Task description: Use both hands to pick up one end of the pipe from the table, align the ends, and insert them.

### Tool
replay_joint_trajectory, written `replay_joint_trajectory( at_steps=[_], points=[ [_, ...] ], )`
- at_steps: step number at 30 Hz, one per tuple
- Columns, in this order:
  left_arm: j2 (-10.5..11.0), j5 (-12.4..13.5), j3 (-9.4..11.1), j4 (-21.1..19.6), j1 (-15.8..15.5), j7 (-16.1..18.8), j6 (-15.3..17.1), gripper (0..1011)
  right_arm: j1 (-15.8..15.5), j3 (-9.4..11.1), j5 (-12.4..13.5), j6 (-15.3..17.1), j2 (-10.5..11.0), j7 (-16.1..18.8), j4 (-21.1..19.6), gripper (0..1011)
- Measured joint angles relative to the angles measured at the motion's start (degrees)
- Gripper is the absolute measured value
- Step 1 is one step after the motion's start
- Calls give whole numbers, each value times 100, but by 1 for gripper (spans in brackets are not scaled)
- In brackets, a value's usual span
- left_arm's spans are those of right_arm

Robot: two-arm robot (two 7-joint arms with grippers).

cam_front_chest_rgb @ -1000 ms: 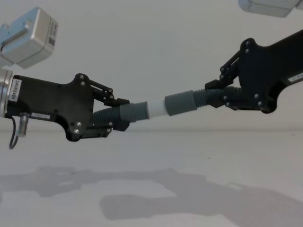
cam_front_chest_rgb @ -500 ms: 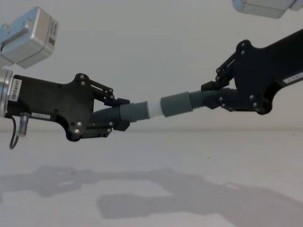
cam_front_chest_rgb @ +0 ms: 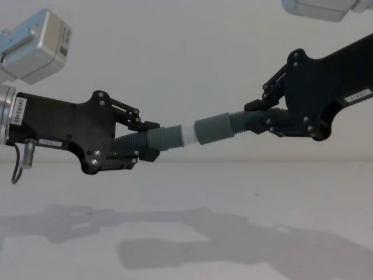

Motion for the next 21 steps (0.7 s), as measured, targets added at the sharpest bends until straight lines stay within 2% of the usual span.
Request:
replay_joint_trajectory(
  at_steps=[9,11,14,15,21],
  points=[
    [0,0,0,0,0,0,1,332,5,-7,3,-2,-10,-3,7,173],
    [0,0,0,0,0,0,1,332,7,-8,3,-2,-11,-3,8,217],
    [0,1,0,0,0,0,1,333,8,-9,3,-2,-13,-3,10,325],
    [0,1,0,0,0,0,1,332,9,-9,3,-2,-13,-3,11,388],
    [0,1,0,0,0,0,1,332,11,-8,3,-2,-17,-2,13,557]
  ],
)
